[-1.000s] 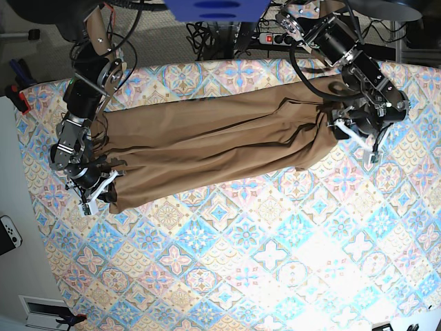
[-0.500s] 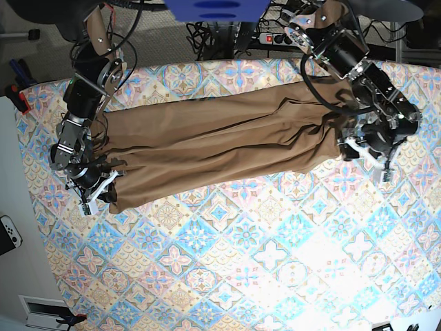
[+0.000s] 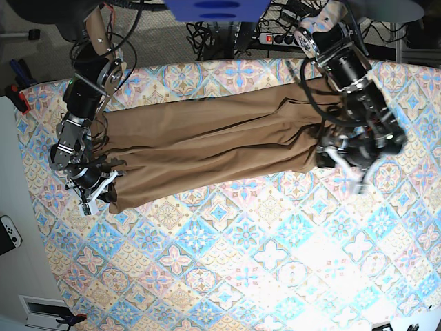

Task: Layout the t-shirt on the table in an organized manner, then fold the t-shirt properly
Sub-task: 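Regrasp the shirt end with the left gripper and smooth it flat, then lift the shirt with both grippers and fold it lengthwise toward the robot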

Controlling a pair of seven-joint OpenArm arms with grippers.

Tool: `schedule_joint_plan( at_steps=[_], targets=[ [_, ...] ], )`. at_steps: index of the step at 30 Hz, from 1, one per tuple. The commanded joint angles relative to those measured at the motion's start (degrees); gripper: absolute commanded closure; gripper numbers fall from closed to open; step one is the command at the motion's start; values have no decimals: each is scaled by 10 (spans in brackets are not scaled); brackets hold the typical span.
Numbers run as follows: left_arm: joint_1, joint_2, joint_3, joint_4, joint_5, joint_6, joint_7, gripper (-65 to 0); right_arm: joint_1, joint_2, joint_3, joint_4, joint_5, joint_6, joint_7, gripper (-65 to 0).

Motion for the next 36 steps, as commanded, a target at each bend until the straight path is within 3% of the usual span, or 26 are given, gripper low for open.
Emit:
schedule_joint_plan(
  at_steps=[1,6,8,10,14,15,24,36],
  targets=[
    [-10,-6,19,10,-11,-1,-9,-431,-1,9,0,1,-32,-7,-41,0],
    [2,-4,45,10,-10,-1,-9,-430,-1,9,0,1,-32,-7,-41,0],
    [5,-6,47,10,-9,-1,-9,-402,-1,9,1,1,-32,-7,-41,0],
    [13,-8,47,10,6,-1,-9,-302,-11,9,1,1,-32,-7,-41,0],
    [14,-5,47,10,66,-1,-9,-28,-22,9,1,1,-32,-7,-37,0],
    [14,-3,47,10,79,-1,-9,0,-22,9,1,1,-32,-7,-37,0],
    [-9,-6,46,15,93,-1,-9,0,-22,8,1,1,-32,-7,-37,0],
    [-60,-2,48,138,95,-1,-3,0,-22,8,4,1,-32,-7,-37,0]
  ],
)
